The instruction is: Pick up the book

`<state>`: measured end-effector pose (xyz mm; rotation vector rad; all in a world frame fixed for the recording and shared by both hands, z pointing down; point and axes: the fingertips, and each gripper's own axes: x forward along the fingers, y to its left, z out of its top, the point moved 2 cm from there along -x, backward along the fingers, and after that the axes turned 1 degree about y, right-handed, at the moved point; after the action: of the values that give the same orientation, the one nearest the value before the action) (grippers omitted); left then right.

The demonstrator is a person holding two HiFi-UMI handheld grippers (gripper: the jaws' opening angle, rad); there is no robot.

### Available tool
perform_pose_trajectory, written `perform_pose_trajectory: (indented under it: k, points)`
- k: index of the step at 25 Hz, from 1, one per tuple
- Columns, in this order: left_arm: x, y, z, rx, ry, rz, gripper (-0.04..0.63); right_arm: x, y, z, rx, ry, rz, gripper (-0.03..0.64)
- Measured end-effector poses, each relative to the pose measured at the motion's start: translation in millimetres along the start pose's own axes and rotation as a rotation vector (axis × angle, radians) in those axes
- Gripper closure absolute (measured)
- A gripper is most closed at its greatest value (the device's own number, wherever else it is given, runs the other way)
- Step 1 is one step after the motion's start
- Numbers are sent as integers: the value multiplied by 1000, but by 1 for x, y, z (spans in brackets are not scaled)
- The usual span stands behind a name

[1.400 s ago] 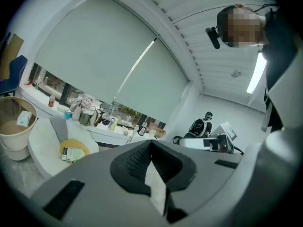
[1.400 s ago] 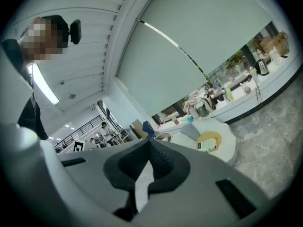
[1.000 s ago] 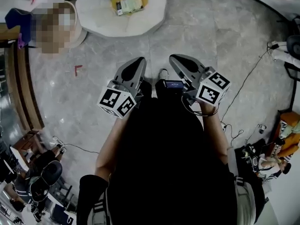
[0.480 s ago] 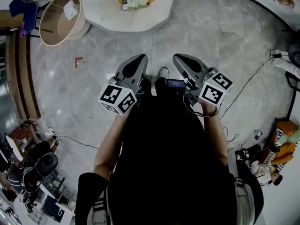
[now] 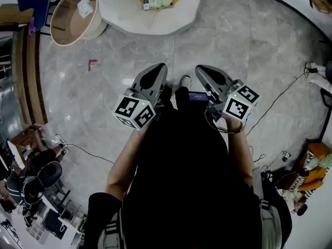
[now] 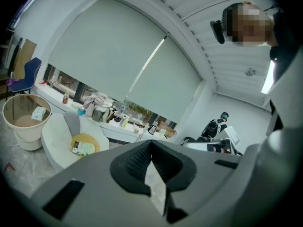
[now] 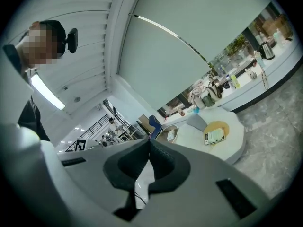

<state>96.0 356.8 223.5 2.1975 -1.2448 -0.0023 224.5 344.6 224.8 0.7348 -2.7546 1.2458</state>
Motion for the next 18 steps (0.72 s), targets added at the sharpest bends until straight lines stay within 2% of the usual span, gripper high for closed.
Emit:
perform_pose_trajectory:
  k: [8,15,18]
  points:
    - [0,20,5,-3,-2,1,583,26,-1,2,-7,35,-4,600]
    - [5,60,26,-7,-7,-38,583,59,5,17,-29,18,-56,600]
    - [8,70,39,13,-1,-69,582,72,8,27,-30,-2,-83,600]
